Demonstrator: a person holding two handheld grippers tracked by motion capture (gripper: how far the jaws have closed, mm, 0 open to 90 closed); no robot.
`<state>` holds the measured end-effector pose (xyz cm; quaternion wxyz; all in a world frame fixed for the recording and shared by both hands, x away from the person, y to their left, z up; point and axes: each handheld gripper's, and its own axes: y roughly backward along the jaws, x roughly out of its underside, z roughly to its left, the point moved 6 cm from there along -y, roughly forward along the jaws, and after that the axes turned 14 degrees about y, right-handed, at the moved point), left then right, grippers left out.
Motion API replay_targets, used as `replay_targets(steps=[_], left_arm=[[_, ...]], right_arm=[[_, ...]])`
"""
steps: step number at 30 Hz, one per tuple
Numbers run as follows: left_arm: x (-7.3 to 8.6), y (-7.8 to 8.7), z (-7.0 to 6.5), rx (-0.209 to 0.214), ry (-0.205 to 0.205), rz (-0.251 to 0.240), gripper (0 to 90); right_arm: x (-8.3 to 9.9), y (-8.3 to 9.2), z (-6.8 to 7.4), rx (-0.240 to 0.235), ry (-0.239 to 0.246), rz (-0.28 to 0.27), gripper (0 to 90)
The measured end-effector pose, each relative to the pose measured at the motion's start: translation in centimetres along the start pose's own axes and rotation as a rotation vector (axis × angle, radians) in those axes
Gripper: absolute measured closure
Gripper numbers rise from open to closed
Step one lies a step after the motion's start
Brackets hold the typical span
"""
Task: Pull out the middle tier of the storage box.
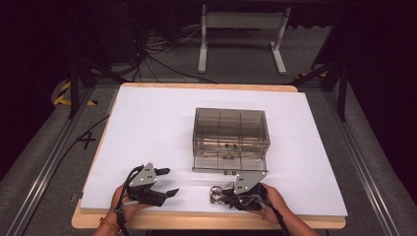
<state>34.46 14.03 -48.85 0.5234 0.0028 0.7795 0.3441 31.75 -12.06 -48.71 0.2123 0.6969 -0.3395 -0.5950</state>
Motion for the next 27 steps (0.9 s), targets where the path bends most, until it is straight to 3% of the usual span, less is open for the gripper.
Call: replay_targets(steps=[27], left_arm=[[-0.1, 0.1, 0.1, 0.006, 0.005, -0.014, 25.6]], right_arm=[[-0.5, 3.4, -0.7, 0.062, -0.039, -0.077, 74.9]])
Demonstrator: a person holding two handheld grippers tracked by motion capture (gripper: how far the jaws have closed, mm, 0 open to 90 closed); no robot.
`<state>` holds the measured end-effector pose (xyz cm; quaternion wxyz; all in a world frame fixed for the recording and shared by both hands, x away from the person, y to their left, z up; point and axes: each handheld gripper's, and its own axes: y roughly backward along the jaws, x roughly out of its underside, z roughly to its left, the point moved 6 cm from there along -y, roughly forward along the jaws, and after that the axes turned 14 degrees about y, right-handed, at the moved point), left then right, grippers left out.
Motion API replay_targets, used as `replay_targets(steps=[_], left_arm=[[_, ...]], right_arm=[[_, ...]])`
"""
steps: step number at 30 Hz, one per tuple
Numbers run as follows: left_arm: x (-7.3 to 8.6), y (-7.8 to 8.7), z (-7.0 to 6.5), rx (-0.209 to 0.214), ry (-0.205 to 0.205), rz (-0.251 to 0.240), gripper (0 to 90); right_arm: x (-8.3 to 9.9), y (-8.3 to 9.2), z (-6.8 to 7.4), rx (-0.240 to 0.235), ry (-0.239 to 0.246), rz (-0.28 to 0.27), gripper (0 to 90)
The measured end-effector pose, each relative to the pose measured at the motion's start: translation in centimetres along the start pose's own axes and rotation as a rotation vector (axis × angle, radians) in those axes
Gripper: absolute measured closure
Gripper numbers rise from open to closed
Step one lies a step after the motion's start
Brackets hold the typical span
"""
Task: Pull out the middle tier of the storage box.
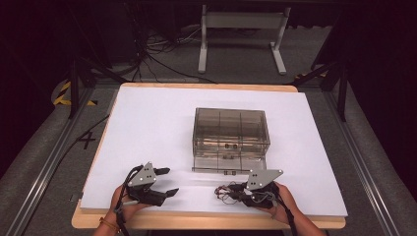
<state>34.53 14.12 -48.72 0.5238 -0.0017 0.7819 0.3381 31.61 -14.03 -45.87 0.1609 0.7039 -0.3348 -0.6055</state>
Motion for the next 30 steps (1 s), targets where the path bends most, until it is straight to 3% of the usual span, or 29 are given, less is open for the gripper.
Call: replay_targets(steps=[30], left_arm=[[0.0, 0.2, -0.1, 0.009, -0.001, -0.007, 25.6]], right_arm=[[-2.5, 4.1, -1.5, 0.079, -0.002, -0.083, 74.9]])
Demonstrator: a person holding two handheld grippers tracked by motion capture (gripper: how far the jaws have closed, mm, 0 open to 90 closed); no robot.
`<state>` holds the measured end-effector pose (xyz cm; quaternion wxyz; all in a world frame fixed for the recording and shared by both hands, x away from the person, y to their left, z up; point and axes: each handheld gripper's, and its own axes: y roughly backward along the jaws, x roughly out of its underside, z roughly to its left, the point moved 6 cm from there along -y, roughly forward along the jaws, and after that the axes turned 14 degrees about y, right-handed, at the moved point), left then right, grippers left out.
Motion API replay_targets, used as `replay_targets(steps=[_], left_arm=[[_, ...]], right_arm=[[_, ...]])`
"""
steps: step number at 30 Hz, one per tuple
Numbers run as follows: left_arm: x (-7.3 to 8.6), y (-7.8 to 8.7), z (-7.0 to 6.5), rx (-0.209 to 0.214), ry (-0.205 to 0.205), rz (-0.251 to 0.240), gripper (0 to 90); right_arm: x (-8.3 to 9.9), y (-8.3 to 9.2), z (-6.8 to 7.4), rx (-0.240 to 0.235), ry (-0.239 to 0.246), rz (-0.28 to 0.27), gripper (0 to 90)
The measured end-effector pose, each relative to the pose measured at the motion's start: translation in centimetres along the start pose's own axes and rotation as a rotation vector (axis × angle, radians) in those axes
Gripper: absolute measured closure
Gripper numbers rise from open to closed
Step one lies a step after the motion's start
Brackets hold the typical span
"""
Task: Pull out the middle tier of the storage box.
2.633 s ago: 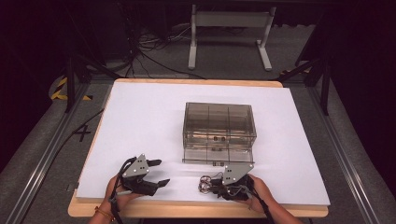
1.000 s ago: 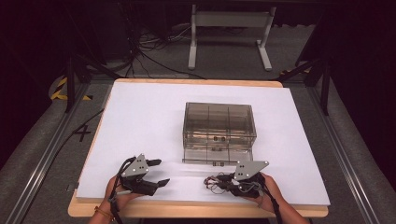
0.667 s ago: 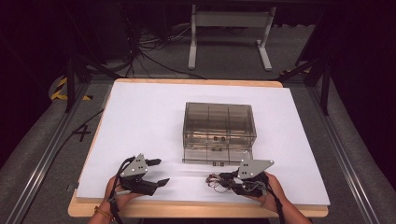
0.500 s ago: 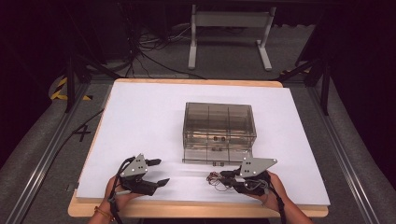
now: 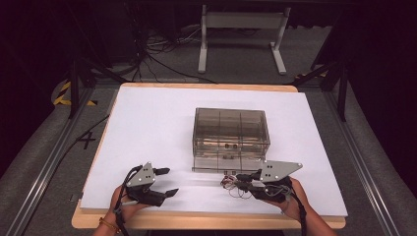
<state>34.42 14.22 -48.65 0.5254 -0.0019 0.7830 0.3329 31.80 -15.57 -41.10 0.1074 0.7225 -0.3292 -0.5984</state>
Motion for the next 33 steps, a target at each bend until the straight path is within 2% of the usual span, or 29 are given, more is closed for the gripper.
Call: replay_targets(steps=[9, 18, 30, 33], left_arm=[[0.0, 0.0, 0.0, 0.005, -0.009, 0.004, 25.6], [0.0, -0.1, -0.1, 0.006, -0.005, 0.005, 25.5], [0.0, -0.2, -0.1, 0.012, -0.002, 0.008, 26.0], [0.0, -0.2, -0.1, 0.013, -0.002, 0.008, 25.9]], right_arm=[[-1.6, 1.2, -0.4, 0.014, 0.019, -0.017, 74.9], [-3.4, 1.9, -1.8, 0.043, 0.033, -0.039, 74.9], [-4.9, 0.9, -3.9, 0.06, 0.058, -0.03, 74.9], [-5.0, 0.3, -5.0, 0.072, 0.054, -0.026, 74.9]])
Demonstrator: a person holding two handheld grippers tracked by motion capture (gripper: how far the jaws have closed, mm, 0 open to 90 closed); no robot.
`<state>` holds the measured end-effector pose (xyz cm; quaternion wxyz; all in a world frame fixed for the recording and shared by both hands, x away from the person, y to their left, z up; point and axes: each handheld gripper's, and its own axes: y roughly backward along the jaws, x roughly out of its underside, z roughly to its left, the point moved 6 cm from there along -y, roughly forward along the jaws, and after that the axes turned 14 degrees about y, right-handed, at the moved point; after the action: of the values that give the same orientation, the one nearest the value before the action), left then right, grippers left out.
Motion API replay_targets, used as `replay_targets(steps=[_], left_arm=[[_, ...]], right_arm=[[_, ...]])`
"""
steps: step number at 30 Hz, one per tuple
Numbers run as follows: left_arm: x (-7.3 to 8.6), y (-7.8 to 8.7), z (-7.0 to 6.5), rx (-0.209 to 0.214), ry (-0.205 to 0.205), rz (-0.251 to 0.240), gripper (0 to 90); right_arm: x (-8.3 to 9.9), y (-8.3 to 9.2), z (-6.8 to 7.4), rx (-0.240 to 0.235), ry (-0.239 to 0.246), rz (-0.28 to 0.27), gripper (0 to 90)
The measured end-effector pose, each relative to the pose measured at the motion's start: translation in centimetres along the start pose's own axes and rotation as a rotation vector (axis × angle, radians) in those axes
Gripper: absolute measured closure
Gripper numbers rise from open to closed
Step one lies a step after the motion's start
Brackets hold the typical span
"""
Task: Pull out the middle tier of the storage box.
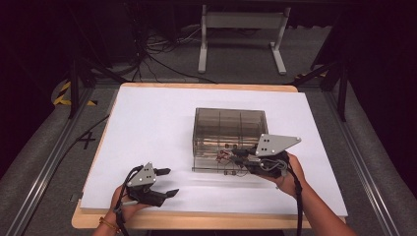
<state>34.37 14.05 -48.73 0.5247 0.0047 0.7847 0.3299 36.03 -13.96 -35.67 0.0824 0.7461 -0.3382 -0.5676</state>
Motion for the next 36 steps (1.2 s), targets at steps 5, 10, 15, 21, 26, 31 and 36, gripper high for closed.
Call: replay_targets(steps=[5, 10, 15, 21, 26, 31, 36], left_arm=[[0.0, 0.0, 0.0, 0.0, -0.002, 0.001, 26.1], [0.0, 0.0, 0.0, 0.0, -0.005, 0.0, 26.4], [0.0, 0.0, 0.0, 0.001, -0.003, -0.001, 26.4], [0.0, 0.0, 0.0, 0.002, -0.004, 0.001, 26.4], [0.0, 0.0, 0.0, 0.004, -0.003, 0.002, 26.3], [0.0, 0.0, 0.0, 0.006, -0.002, 0.002, 26.4], [0.0, 0.0, 0.0, 0.008, -0.003, 0.003, 26.4]], right_arm=[[0.0, -0.6, -0.8, 0.002, -0.005, 0.004, 74.9], [0.4, -1.6, -1.7, 0.01, -0.011, 0.022, 74.9], [1.2, -2.5, -1.9, -0.003, -0.012, 0.04, 74.9], [1.7, -3.2, -2.0, -0.007, -0.006, 0.05, 74.9], [2.7, -4.2, -1.8, -0.021, -0.001, 0.092, 74.9], [2.9, -4.8, -1.9, -0.031, -0.004, 0.109, 74.8], [2.9, -5.2, -2.0, -0.04, -0.01, 0.104, 74.9]])
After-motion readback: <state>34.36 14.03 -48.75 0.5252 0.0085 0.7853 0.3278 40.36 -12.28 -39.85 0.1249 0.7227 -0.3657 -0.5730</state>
